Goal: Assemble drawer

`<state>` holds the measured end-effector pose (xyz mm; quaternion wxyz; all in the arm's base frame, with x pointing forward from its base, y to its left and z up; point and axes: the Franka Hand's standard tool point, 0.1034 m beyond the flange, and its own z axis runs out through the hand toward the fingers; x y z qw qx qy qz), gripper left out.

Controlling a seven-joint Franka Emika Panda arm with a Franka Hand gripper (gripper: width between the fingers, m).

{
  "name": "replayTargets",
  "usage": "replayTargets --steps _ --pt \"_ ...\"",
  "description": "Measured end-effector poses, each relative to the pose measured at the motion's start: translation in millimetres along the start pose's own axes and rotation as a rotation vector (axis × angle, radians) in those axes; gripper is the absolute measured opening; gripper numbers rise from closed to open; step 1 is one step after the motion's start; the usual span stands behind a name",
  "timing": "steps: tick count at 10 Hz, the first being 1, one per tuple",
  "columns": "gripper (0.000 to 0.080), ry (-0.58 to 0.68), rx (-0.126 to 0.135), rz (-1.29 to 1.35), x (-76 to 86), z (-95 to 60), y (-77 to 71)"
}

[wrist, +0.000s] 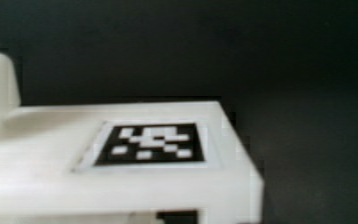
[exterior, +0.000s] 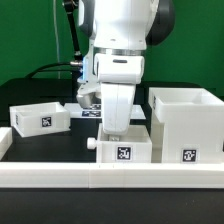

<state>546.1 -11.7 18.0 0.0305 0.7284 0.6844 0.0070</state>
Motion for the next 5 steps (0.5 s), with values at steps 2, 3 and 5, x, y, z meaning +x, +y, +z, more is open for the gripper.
replayTargets --steps 2,3,5 --pt "0.0041 0.0 0.002 0.0 0.0 1.1 -0.7" --pt "0.0041 0.0 0.002 0.0 0.1 1.3 -0.9" --pt "0.0041 -0.001 0.005 -0.021 4.3 3.8 -2.6"
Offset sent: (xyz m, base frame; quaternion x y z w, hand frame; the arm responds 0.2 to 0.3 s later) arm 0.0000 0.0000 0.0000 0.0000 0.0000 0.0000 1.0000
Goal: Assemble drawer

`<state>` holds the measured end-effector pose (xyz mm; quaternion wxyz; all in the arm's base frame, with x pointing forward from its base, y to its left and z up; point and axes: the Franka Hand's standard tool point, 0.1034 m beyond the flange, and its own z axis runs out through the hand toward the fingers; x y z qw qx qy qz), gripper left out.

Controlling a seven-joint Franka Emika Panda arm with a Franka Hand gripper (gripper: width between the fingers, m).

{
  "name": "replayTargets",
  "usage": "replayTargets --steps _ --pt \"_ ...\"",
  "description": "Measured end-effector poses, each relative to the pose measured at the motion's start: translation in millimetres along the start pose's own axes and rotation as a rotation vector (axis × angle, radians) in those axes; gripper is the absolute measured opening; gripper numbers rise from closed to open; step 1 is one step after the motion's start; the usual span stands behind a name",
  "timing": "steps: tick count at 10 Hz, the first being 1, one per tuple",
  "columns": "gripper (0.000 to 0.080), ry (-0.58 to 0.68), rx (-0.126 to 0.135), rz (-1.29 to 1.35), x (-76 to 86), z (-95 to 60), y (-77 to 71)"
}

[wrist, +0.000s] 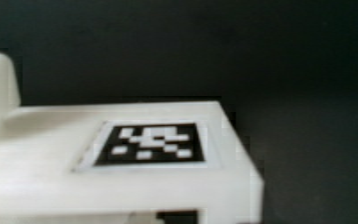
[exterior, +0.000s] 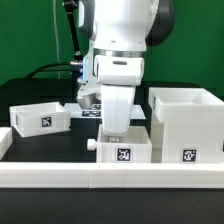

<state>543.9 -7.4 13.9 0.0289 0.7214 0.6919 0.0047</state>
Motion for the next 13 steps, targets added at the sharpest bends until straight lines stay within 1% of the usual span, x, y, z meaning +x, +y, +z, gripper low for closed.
replayTargets --steps 1,4,5,7,13 --pt "0.0041 0.0 0.003 -0.011 3.2 1.3 -1.2" --pt "0.0041 0.001 0.008 -0.018 3.6 2.5 -2.0" --pt "0.0041 0.001 0.008 -0.018 3.5 2.5 -2.0" --pt "0.0041 0.006 -0.003 -0.027 8.6 2.9 -1.9" --pt "0.0041 0.003 0.001 -0.023 8.5 4.1 -2.0"
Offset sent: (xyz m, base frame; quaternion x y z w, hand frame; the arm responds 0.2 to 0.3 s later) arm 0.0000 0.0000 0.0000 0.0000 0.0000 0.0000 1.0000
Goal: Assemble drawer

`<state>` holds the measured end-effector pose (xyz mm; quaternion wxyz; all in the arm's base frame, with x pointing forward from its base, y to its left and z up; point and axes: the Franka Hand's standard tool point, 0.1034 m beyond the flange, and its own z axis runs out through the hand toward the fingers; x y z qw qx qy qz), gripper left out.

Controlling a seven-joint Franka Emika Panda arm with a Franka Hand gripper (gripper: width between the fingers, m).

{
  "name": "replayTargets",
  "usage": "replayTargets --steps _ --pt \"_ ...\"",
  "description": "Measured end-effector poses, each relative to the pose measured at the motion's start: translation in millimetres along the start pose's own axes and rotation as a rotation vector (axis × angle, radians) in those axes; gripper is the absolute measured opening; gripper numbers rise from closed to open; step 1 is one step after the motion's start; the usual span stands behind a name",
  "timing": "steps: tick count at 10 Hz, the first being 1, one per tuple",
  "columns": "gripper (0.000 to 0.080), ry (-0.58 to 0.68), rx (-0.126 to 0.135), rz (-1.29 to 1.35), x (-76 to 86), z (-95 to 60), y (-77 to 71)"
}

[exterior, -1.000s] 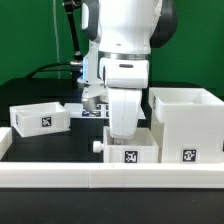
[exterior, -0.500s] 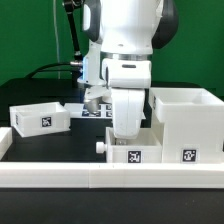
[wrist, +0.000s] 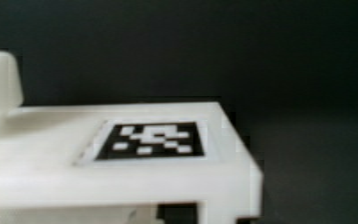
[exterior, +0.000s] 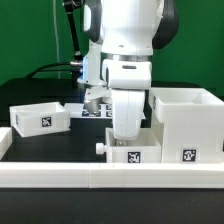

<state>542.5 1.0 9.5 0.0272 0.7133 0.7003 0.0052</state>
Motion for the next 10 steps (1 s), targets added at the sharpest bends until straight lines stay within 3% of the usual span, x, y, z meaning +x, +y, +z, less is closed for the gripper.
replayTargets --steps 5,8,10 --pt "0.0041 0.006 -0.018 0.003 -0.3 -0.2 1.9" --pt "0.0041 0.005 -0.013 0.004 -1.0 0.3 1.1" --pt "0.0041 0.011 -0.028 -0.006 -0.3 1.2 2.9"
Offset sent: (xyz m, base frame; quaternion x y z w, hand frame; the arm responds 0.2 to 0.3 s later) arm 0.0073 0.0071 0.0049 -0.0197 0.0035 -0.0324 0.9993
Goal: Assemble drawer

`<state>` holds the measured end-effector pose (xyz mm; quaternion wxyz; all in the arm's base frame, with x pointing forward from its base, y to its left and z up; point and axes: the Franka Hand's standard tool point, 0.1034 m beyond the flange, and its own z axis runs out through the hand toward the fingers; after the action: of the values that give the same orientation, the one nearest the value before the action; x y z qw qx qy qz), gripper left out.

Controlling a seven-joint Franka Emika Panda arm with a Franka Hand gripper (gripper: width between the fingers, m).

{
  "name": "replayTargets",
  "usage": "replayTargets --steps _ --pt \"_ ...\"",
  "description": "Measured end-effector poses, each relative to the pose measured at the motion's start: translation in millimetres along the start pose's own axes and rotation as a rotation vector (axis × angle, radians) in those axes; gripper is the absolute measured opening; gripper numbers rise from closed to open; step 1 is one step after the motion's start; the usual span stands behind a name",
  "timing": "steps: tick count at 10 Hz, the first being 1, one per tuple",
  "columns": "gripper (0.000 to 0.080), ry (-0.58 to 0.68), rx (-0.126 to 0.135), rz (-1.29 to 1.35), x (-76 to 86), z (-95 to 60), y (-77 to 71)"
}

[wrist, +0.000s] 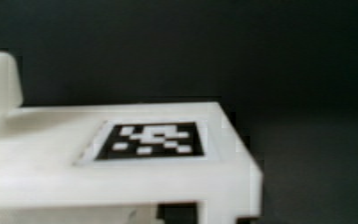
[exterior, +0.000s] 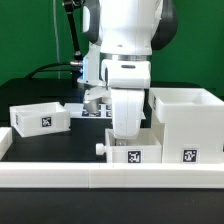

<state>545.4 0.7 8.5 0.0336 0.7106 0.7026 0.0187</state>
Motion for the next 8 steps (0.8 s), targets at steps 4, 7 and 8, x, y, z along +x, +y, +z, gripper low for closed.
replayTargets --steps 4,7,8 --pt "0.0041 0.001 -0.008 -0.01 -0.1 0.0 1.8" --pt "0.0041 0.001 -0.008 -0.008 -0.1 0.0 1.8" --pt "0.0041 0.001 -0.01 -0.001 1.3 0.0 1.7"
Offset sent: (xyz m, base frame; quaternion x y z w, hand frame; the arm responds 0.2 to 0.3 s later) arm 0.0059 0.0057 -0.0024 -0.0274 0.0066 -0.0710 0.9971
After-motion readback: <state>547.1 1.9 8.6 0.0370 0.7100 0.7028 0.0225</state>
